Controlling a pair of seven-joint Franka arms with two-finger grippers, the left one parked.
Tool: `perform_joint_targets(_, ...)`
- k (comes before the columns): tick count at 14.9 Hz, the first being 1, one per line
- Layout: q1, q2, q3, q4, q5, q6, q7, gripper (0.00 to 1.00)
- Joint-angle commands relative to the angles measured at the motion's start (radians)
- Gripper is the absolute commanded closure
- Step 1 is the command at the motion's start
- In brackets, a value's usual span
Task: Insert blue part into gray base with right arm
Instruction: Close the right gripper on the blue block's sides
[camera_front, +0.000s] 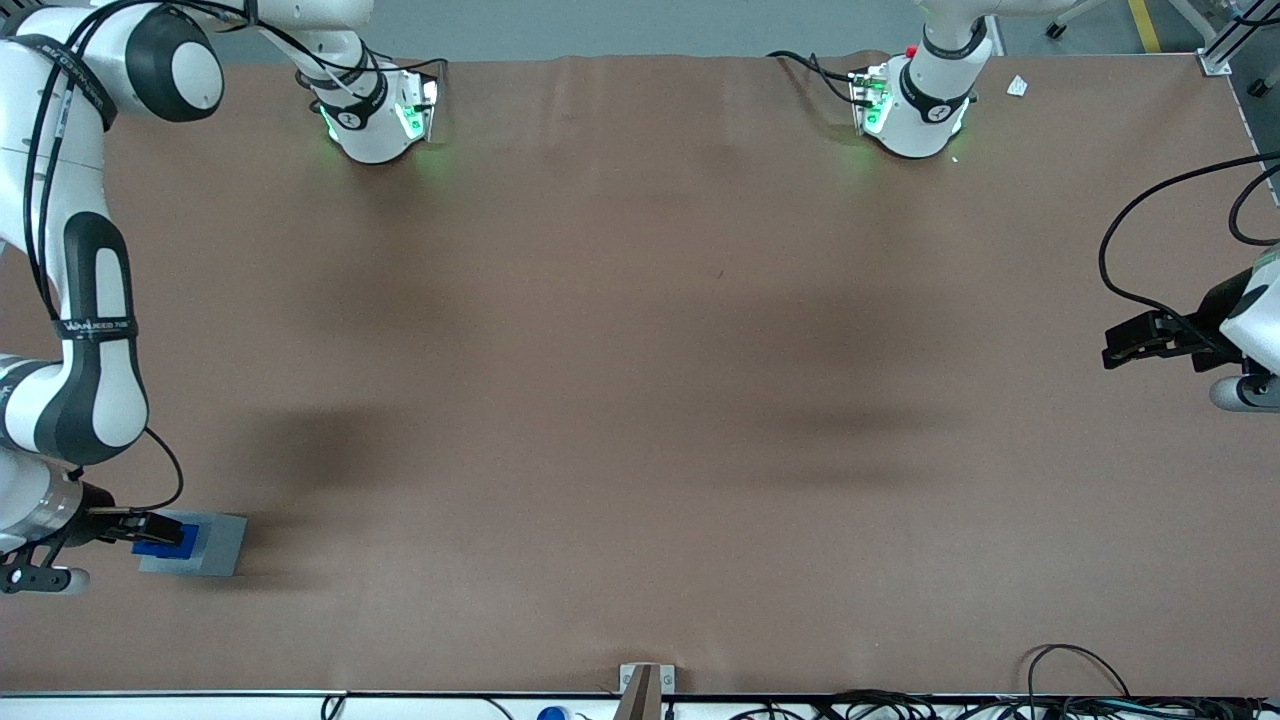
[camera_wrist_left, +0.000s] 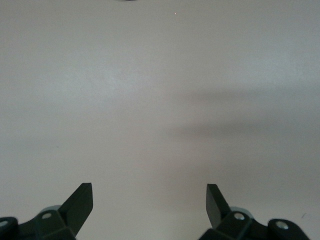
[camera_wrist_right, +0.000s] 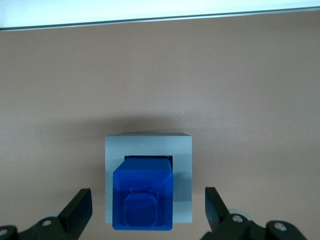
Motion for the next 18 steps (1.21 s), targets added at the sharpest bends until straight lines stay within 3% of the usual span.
perform_joint_targets(1,-0.001,0.017,0.004,0.023,-0.010,-0.016,-0.004,0.12)
perform_joint_targets(6,0.007,0.017,0.004,0.023,-0.013,-0.027,-0.002,0.28)
perform_joint_targets(8,0.011,0.017,0.004,0.023,-0.018,-0.027,-0.002,0.41)
perform_joint_targets(10,0.013,0.017,0.004,0.023,-0.025,-0.031,-0.002,0.63)
perform_joint_targets(12,0.013,0.017,0.004,0.023,-0.031,-0.030,-0.002,0.76)
perform_joint_targets(13,0.011,0.017,0.004,0.023,-0.031,-0.028,0.000,0.94)
perform_joint_targets(14,0.008,0.017,0.004,0.023,-0.030,-0.025,-0.002,0.99)
perform_joint_targets(18,0.014,-0.001,-0.008,0.025,-0.031,-0.069,0.000,0.99)
